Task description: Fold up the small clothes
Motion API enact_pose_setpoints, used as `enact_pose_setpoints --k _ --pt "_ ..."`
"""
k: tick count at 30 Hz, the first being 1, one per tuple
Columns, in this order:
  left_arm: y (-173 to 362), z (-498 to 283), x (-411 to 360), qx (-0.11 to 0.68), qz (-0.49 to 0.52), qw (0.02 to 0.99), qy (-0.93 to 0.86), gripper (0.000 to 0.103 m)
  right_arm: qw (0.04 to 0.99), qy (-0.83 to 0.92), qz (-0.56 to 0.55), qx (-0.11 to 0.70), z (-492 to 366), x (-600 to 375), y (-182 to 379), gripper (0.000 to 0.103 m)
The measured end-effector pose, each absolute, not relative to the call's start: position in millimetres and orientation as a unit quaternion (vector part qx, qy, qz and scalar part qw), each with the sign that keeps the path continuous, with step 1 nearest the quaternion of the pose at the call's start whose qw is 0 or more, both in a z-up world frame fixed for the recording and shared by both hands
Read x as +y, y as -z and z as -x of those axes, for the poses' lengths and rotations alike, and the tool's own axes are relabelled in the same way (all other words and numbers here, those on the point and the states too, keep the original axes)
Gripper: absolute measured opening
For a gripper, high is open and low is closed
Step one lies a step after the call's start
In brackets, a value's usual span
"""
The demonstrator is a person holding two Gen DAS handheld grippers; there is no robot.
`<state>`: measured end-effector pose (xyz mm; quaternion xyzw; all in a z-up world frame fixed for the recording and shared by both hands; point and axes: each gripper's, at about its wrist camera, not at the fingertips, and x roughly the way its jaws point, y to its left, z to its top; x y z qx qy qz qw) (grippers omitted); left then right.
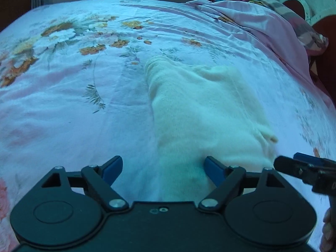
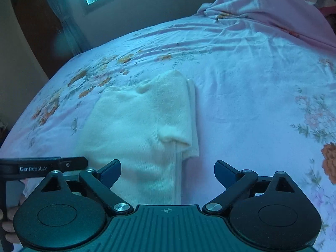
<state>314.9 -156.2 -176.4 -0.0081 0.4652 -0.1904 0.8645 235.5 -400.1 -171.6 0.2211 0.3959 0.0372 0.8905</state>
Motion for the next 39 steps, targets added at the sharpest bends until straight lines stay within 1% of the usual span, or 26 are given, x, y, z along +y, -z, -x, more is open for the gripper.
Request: enact_pose_setpoints --k 2,4,5,6,11,13,14,15,16,18,20,23,26,30,35,39 --pt "182 -325 -157 0.472 0.023 0.859 0.197 0.084 0.88 -0.037 -0.248 0.403 -252 -409 180 0.095" --pt "189 -332 -159 0.481 0.04 0.851 0.207 0.083 0.874 -0.035 -0.265 0.406 -267 -416 189 0.085" --pt "191 -335 -159 0.483 0.047 0.849 0.211 0.083 0.869 -0.033 -0.273 0.411 -273 -420 194 0.074" --pt "194 -337 -160 0.484 0.054 0.847 0.215 0.083 0.863 -0.033 -0.288 0.414 -279 -424 200 0.07" --pt "202 -347 -166 0.487 0.071 0.838 0.236 0.081 0.853 -0.04 -0.322 0.41 -297 -430 216 0.07" --pt "203 -349 -170 0.485 0.077 0.835 0.246 0.07 0.852 -0.042 -0.322 0.41 -302 -428 217 0.07" --pt "203 -349 -172 0.487 0.084 0.832 0.253 0.058 0.851 -0.053 -0.325 0.41 -303 -426 217 0.059" --pt "202 -349 -173 0.489 0.088 0.831 0.251 0.052 0.849 -0.062 -0.324 0.412 -304 -423 217 0.044" --pt "200 -349 -174 0.487 0.087 0.833 0.248 0.049 0.85 -0.064 -0.322 0.411 -304 -421 216 0.042" --pt "196 -346 -175 0.481 0.076 0.838 0.245 0.042 0.847 -0.068 -0.33 0.411 -305 -422 217 0.034" --pt "189 -343 -174 0.473 0.072 0.843 0.245 0.038 0.849 -0.071 -0.333 0.404 -302 -421 213 0.031" --pt "177 -335 -174 0.457 0.052 0.852 0.253 0.035 0.86 -0.081 -0.334 0.377 -296 -415 196 0.029" --pt "161 -327 -171 0.437 0.032 0.862 0.254 0.035 0.87 -0.101 -0.326 0.354 -293 -402 175 0.028" --pt "137 -321 -154 0.419 0.031 0.873 0.248 0.034 0.877 -0.127 -0.319 0.335 -294 -381 151 0.028" --pt "108 -310 -120 0.396 0.032 0.887 0.234 0.034 0.887 -0.162 -0.301 0.312 -291 -345 115 0.028" --pt "95 -297 -91 0.389 0.036 0.894 0.219 0.034 0.886 -0.182 -0.296 0.306 -284 -317 100 0.028"
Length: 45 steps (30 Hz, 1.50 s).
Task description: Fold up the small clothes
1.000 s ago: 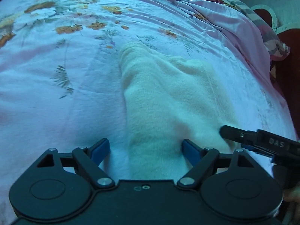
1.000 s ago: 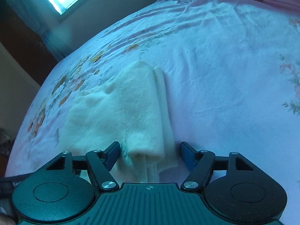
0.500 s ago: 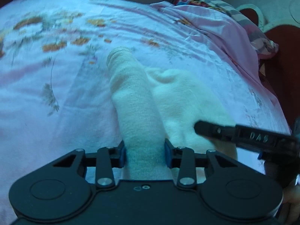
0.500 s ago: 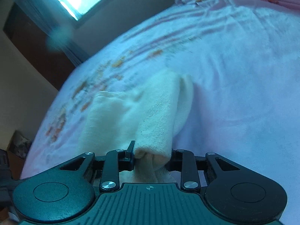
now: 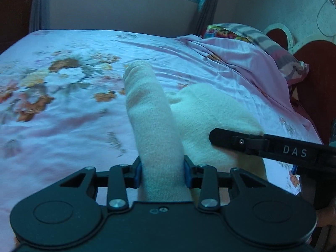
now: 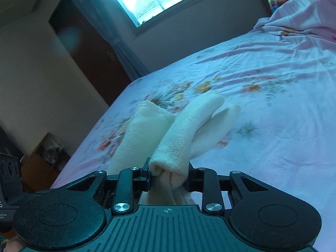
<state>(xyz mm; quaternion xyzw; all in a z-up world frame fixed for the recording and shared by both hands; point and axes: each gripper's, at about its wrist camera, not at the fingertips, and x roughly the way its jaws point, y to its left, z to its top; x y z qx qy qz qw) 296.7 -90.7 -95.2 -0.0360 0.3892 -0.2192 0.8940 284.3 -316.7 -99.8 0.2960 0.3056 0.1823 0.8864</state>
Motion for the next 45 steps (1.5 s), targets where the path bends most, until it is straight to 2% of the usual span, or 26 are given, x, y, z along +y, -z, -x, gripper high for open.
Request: enact_pose_setpoints --k 8,16,20,24,28,32,35,43,45 --pt "106 -257 -60 0.4 0.054 0.89 0.213 0.034 0.882 -0.19 -0.291 0.318 -240 -285 99 0.028" --pt "154 -213 -55 0.429 0.04 0.876 0.216 0.035 0.871 -0.161 -0.295 0.359 -181 -284 146 0.028" --pt "179 -206 -45 0.435 0.028 0.879 0.191 0.045 0.859 -0.121 -0.31 0.389 -165 -293 181 0.03" --pt "167 -204 -41 0.435 0.018 0.886 0.16 0.063 0.874 -0.077 -0.28 0.389 -161 -298 175 0.044" --pt "142 -192 -37 0.406 0.007 0.902 0.145 0.061 0.904 -0.043 -0.233 0.357 -154 -299 144 0.044" --pt "122 -200 -50 0.384 -0.013 0.911 0.154 0.061 0.929 -0.065 -0.173 0.32 -166 -274 111 0.044" --pt "122 -218 -62 0.387 -0.016 0.909 0.156 0.061 0.932 -0.08 -0.149 0.32 -190 -255 108 0.044" --pt "167 -272 -77 0.442 -0.017 0.886 0.14 0.06 0.91 -0.066 -0.123 0.389 -248 -247 150 0.044" --pt "180 -280 -76 0.456 -0.014 0.88 0.135 0.067 0.9 -0.05 -0.096 0.422 -257 -245 170 0.044"
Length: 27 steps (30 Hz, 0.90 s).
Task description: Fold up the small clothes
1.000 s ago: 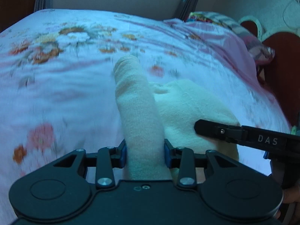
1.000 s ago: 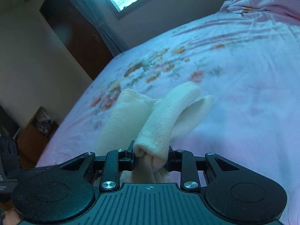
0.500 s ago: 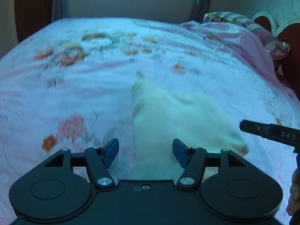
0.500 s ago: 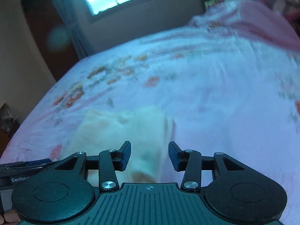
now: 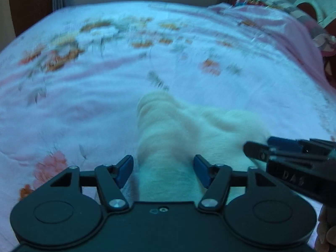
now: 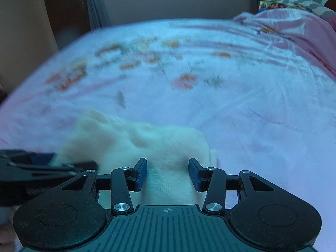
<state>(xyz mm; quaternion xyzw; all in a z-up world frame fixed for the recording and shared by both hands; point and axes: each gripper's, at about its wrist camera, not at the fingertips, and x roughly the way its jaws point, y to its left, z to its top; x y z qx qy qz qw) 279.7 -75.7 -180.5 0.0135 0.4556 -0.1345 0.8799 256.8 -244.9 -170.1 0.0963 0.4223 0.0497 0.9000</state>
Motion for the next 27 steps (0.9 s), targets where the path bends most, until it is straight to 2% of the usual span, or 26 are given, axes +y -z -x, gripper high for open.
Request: enact_pose_setpoints --k 2,6,11,16,22,27 --pt "183 -282 -73 0.457 -0.009 0.88 0.127 0.071 0.898 -0.045 -0.101 0.426 -258 -248 180 0.044" --pt "174 -270 -73 0.449 -0.023 0.884 0.127 0.07 0.902 -0.051 -0.121 0.41 -244 -254 167 0.044" --pt "162 -230 -71 0.434 -0.036 0.889 0.137 0.068 0.917 -0.083 -0.121 0.371 -187 -250 136 0.044" --pt "164 -196 -71 0.441 -0.032 0.883 0.154 0.068 0.921 -0.09 -0.118 0.361 -136 -242 132 0.044" --pt "175 -167 -61 0.447 -0.014 0.882 0.148 0.069 0.894 -0.077 -0.138 0.419 -109 -242 167 0.044" --pt "181 -147 -61 0.443 -0.035 0.883 0.151 0.072 0.885 -0.067 -0.173 0.427 -92 -251 176 0.044"
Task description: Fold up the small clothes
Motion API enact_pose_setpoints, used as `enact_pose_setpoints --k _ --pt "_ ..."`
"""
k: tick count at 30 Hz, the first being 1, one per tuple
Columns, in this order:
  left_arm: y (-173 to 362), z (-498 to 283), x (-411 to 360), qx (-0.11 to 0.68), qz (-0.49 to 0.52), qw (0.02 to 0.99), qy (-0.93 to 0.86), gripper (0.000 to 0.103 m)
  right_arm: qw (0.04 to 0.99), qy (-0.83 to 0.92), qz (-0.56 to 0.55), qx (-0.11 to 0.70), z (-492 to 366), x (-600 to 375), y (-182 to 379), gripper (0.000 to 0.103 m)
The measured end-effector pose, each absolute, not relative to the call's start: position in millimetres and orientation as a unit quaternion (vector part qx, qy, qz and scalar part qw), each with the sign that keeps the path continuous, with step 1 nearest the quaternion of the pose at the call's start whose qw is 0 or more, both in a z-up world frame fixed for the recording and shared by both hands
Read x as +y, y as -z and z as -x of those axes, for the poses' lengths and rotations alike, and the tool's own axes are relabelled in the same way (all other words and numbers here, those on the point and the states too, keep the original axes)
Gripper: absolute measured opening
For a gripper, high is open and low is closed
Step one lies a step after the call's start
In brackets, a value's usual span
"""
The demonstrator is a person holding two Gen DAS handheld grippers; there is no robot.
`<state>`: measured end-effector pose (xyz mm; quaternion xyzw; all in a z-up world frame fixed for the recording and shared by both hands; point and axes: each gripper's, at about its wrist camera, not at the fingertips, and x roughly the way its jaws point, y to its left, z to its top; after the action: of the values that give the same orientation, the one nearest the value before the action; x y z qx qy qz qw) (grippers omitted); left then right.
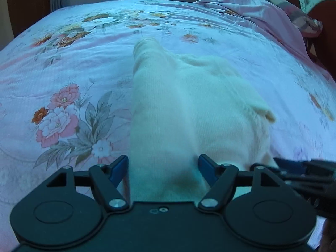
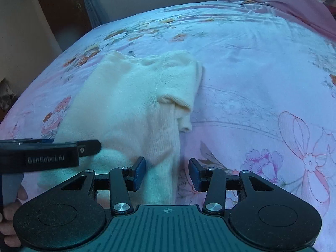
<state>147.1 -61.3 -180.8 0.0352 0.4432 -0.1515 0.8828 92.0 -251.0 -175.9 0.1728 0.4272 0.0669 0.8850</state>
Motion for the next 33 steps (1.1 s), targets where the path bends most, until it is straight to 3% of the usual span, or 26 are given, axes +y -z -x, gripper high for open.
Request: enact_pose_setpoints --k 13,20,29,31,33 --pt "168 -120 -62 0.43 -0.07 0.889 0.141 0.072 0.878 -0.063 -0.174 0.441 -76 -253 169 0.043" --pt "145 -101 -46 0.418 -0.064 0.897 0.132 0.075 0.893 -0.062 -0.18 0.409 -51 -257 146 0.044" --pt "102 -67 -35 0.391 -0.04 0.911 0.126 0.092 0.917 -0.089 -0.164 0.353 -10 -255 98 0.044" --pt "93 -59 -33 0.391 -0.032 0.912 0.119 0.093 0.922 -0.094 -0.158 0.34 0 -252 86 0.048" --pt "84 -50 -31 0.391 -0.032 0.913 0.109 0.097 0.927 -0.095 -0.158 0.327 12 -251 76 0.071"
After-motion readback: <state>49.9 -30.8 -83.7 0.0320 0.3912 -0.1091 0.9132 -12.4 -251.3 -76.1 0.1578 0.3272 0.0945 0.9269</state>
